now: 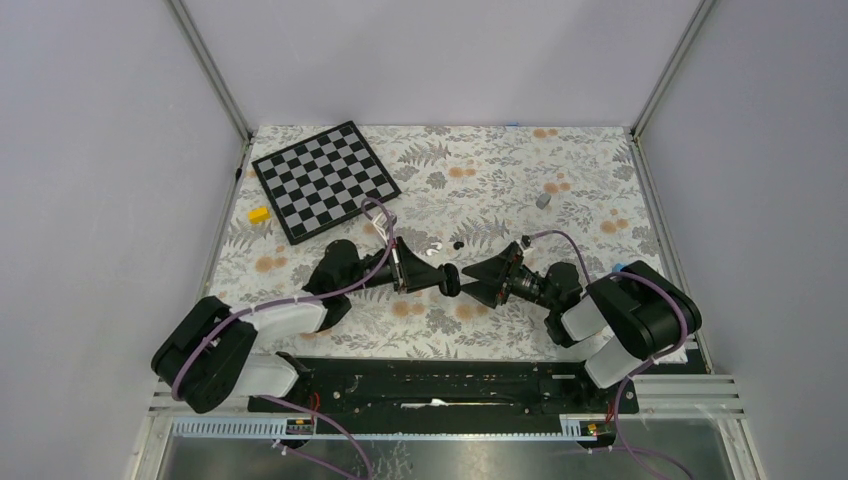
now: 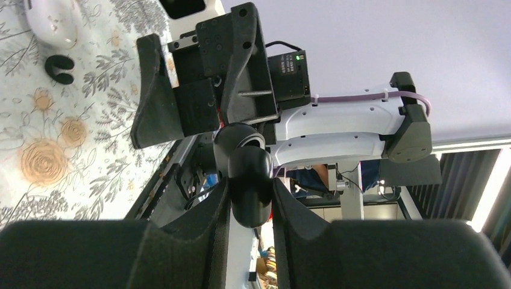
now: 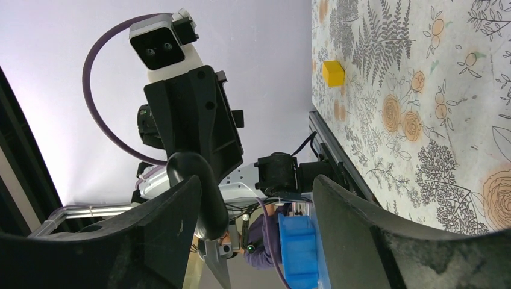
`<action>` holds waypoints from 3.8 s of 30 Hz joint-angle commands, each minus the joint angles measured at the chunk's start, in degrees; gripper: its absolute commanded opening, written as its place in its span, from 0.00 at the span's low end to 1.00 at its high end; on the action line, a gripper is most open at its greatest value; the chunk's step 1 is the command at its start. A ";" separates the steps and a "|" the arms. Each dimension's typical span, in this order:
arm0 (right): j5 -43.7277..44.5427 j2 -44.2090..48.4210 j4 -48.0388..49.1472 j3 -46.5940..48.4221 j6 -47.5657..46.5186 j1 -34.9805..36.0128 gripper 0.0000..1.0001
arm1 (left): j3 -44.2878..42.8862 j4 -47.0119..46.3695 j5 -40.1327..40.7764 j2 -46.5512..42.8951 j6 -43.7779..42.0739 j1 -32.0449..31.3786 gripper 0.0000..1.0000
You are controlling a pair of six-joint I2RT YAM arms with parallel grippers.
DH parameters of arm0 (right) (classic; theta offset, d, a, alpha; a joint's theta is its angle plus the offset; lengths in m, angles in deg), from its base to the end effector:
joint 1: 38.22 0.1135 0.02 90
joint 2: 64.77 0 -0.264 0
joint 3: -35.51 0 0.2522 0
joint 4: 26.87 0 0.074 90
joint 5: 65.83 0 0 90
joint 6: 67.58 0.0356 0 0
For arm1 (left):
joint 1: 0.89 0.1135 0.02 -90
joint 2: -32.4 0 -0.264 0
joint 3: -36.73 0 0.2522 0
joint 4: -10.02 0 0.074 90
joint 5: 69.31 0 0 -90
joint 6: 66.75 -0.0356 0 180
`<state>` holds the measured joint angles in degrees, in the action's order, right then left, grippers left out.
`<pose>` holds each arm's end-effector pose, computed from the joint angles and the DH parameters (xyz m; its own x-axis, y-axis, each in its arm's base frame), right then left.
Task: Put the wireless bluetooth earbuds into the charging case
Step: Open the charging case.
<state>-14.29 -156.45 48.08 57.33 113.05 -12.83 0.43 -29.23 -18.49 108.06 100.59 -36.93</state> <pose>0.1857 0.1126 0.1496 -0.8963 0.4413 -0.0442 -0.0703 -0.0429 0.9966 0.1899 -0.1660 0.2091 -0.9437 -0.2487 -0.2180 0.2104 0.0570 -0.9760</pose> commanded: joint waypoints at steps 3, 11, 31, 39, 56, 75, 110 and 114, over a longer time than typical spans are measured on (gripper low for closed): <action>-0.05 -0.17 5.48 0.40 -2.85 -0.34 0.75 | -6.28 24.28 1.06 -4.98 -12.18 1.45 0.00; -3.67 1.92 4.31 2.57 -4.73 -0.34 0.81 | -8.90 28.53 -2.24 -3.21 -14.09 2.02 0.00; -0.16 21.50 -41.51 9.36 -30.37 3.62 0.71 | -13.70 34.49 -5.27 -2.35 -17.01 2.02 0.00; -1.42 22.10 -43.06 10.54 -31.65 3.75 0.77 | -13.40 32.26 -6.24 -2.12 -16.11 2.02 0.00; -3.25 18.01 -34.13 10.78 -28.65 6.50 0.70 | -13.16 30.50 -7.84 -1.81 -15.81 2.02 0.00; 3.12 24.37 -42.44 7.81 -30.96 6.52 0.74 | -15.12 30.39 -9.88 -0.35 -16.41 2.02 0.00; 0.80 25.23 -45.53 13.51 -31.32 6.91 0.63 | -16.66 30.51 -11.36 -0.79 -17.89 2.02 0.00; 0.84 24.68 -45.30 13.47 -31.28 6.96 0.59 | -16.59 30.01 -11.57 -0.39 -17.77 2.02 0.00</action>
<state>-13.04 -130.75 0.93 69.39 81.88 -6.36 -14.28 6.22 -27.71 107.62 82.14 -34.67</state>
